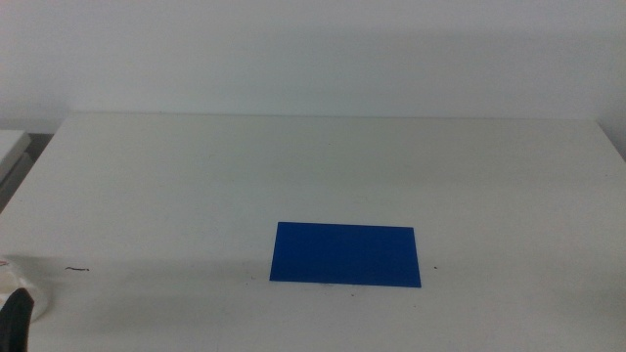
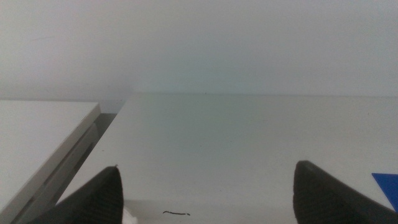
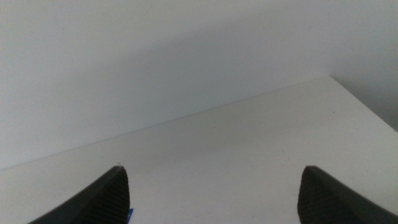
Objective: Use one arm to grab the shoe from the table and place it on the mat.
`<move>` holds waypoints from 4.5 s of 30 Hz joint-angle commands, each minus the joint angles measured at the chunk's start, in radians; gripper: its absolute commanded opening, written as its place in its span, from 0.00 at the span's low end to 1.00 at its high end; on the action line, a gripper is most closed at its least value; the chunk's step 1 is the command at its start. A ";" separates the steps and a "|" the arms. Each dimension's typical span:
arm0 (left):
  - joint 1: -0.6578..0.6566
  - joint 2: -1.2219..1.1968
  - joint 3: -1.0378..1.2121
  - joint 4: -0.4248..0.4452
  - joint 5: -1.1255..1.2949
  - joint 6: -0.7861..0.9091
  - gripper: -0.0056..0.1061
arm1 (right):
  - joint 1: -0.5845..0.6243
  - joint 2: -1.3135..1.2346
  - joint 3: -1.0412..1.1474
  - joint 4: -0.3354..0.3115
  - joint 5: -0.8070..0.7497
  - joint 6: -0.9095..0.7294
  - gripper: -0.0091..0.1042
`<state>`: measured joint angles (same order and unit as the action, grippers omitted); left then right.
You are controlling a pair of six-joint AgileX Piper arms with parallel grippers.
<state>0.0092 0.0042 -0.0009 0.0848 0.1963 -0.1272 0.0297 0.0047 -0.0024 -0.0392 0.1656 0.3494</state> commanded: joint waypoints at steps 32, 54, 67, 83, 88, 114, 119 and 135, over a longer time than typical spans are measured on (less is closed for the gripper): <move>0.206 1.339 -1.257 0.153 1.025 -0.786 0.89 | 0.002 -0.005 0.002 -0.010 -0.008 -0.005 0.78; 0.339 1.490 -1.240 -0.032 1.000 -0.786 0.89 | 0.002 -0.005 0.002 -0.010 -0.008 -0.005 0.78; 0.339 1.733 -1.079 -0.109 0.687 -0.729 0.89 | 0.002 -0.005 0.002 -0.010 -0.008 -0.005 0.78; 0.032 1.801 -1.326 -0.050 0.915 -1.061 0.03 | 0.002 -0.005 0.002 -0.010 -0.008 -0.005 0.78; -0.271 1.895 -1.574 -0.106 0.946 -1.313 0.03 | 0.002 -0.005 0.002 -0.010 -0.008 -0.005 0.78; -0.692 2.224 -1.917 -0.113 1.025 -1.709 0.03 | 0.002 -0.005 0.002 -0.010 -0.008 -0.005 0.78; -0.716 2.241 -1.917 -0.090 1.025 -2.007 0.03 | 0.002 -0.005 0.002 -0.010 -0.008 -0.005 0.78; -0.714 2.282 -1.916 -0.096 1.007 -2.005 0.25 | 0.002 -0.005 0.002 -0.010 -0.008 -0.005 0.78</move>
<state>-0.7047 2.2780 -1.9139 0.0063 1.2017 -2.1146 0.0297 0.0047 -0.0024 -0.0392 0.1656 0.3494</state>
